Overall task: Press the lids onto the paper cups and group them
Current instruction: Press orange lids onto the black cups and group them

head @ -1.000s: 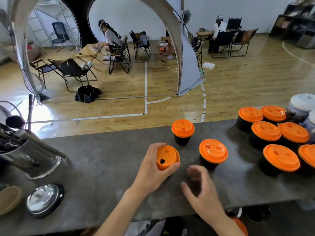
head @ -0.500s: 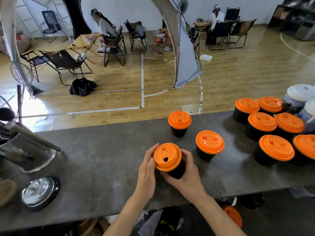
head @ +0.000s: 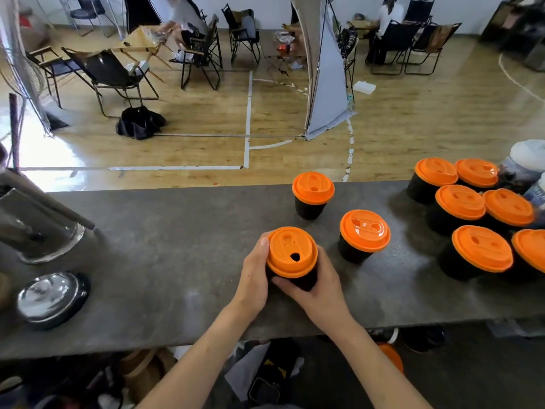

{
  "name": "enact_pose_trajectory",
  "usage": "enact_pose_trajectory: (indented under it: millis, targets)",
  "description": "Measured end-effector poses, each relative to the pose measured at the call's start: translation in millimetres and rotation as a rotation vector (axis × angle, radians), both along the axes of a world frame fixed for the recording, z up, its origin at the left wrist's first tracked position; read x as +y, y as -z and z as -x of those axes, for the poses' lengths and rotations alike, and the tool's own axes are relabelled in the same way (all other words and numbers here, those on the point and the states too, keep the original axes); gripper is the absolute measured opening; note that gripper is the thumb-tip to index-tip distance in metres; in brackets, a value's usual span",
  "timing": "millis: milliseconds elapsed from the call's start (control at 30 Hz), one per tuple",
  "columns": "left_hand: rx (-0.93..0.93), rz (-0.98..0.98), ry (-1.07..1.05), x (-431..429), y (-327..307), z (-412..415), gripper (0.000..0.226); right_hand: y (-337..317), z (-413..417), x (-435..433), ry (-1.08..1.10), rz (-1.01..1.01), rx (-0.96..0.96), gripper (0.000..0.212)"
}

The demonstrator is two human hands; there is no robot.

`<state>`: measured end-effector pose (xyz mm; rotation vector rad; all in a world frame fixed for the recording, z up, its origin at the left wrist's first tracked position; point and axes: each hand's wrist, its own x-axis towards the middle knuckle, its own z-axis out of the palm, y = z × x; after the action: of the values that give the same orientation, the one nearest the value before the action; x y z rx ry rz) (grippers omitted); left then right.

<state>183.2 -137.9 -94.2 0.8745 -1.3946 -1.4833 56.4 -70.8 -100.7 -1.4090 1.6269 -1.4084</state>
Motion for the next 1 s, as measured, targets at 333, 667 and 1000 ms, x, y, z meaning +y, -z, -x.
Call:
enact_pose_trajectory:
  millis: [333, 667, 1000]
  targets:
    - [0.03, 0.004, -0.01, 2.0, 0.1, -1.0, 0.051, 7.7, 0.3, -2.2, -0.005, -0.012, 0.028, 0.082]
    - [0.02, -0.059, -0.039, -3.2, 4.5, 0.4, 0.044, 10.0, 0.8, -2.3, -0.042, 0.024, 0.094, 0.07]
    - [0.012, -0.085, -0.046, -5.4, 4.2, 1.0, 0.052, 7.4, -0.1, -1.3, -0.031, 0.038, 0.109, 0.068]
